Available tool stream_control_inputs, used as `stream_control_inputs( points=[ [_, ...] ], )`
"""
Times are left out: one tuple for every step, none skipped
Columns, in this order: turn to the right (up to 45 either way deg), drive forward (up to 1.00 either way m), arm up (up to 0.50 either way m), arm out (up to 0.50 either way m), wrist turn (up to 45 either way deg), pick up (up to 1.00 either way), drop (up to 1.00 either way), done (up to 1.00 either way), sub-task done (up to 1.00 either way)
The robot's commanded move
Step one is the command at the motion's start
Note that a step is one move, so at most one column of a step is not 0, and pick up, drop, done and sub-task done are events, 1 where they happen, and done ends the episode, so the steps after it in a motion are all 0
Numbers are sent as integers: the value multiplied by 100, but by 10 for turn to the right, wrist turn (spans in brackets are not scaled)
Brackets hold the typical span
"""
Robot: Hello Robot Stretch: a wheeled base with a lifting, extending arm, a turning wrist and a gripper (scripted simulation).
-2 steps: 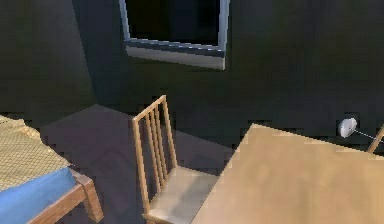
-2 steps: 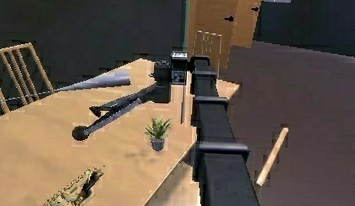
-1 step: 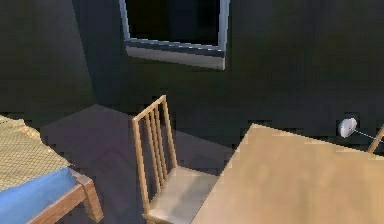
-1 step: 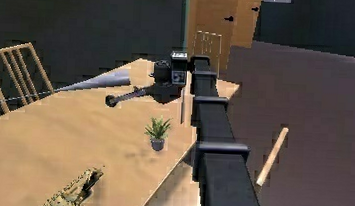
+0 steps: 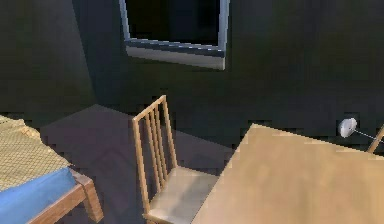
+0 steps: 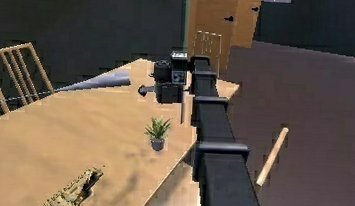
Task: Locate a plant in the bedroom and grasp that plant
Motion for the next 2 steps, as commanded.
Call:
stream_control_inputs(
  points=[
    [0,0,-30,0,0,0,0,0,0],
    [0,0,0,0,0,100,0,0,0]
  ],
)
